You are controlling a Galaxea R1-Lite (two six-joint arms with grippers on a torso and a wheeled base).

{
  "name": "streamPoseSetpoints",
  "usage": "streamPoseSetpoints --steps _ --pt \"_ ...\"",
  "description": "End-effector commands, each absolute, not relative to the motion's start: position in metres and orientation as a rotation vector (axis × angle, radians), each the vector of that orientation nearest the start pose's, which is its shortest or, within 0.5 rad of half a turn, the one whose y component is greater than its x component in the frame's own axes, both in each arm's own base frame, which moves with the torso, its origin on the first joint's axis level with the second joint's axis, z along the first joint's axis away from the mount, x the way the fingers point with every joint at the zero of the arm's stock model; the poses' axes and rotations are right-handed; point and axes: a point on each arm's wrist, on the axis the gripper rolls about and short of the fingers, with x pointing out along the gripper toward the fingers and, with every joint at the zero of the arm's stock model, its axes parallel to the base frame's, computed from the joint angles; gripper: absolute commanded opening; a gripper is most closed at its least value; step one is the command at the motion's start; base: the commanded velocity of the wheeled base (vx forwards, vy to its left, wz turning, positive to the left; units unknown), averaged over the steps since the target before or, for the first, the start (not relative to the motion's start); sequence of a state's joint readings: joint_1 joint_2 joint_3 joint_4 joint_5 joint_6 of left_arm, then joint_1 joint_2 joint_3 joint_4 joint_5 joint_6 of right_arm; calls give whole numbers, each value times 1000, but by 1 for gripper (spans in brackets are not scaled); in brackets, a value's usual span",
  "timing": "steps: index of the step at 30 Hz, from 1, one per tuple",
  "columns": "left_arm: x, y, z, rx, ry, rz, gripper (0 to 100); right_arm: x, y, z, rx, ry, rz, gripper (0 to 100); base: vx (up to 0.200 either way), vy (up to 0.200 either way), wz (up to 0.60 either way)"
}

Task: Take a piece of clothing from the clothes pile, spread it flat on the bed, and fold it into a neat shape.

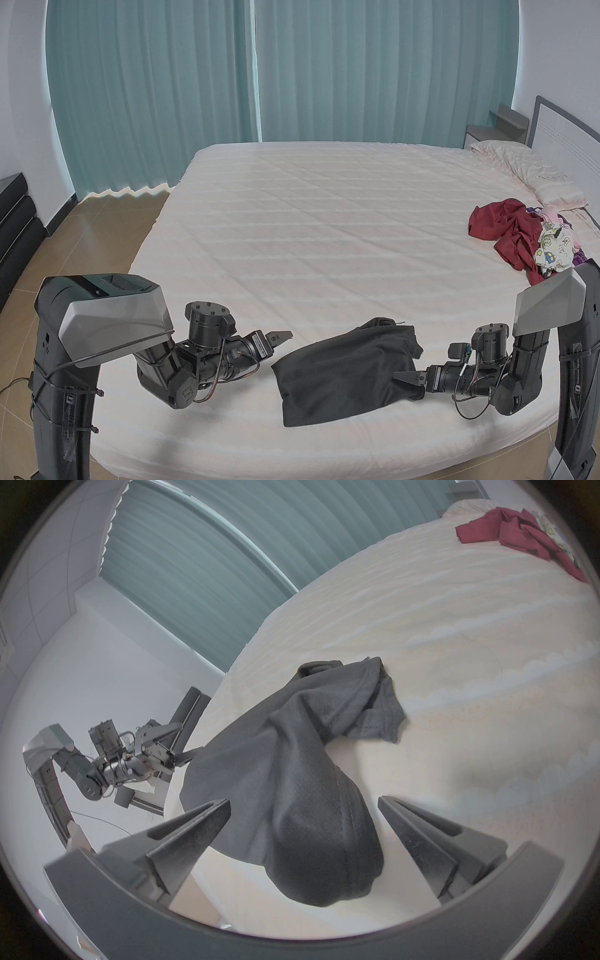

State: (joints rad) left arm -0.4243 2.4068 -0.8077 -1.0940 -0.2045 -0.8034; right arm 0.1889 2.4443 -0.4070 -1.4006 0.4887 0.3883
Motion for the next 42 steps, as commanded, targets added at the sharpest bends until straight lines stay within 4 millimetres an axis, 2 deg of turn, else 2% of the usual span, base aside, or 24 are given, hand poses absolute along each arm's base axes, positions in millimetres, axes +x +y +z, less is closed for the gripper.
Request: streamPoseSetpoints --steps 1,6,16,22,23,32,41,42 --pt "347 -163 -32 -697 738 -371 100 287 67 -62 446 794 525 0 0 0 0" --pt "347 -163 -32 -695 739 -371 100 286 67 -61 441 795 528 0 0 0 0" --pt "346 -164 -33 -691 741 -374 100 270 60 -55 372 806 538 0 0 0 0" --pt "338 -171 -33 -663 759 -394 100 268 60 -59 332 810 552 0 0 0 0" --pt "338 -172 -33 -662 762 -396 100 268 59 -58 332 808 551 100 0 0 0" --pt "331 -178 -37 -608 774 -426 100 273 58 -57 346 790 546 100 0 0 0" --pt "339 -188 -38 -594 805 -424 100 279 57 -35 460 738 581 100 0 0 0" --pt "343 -190 -38 -595 805 -426 0 283 58 -31 484 720 582 100 0 0 0"
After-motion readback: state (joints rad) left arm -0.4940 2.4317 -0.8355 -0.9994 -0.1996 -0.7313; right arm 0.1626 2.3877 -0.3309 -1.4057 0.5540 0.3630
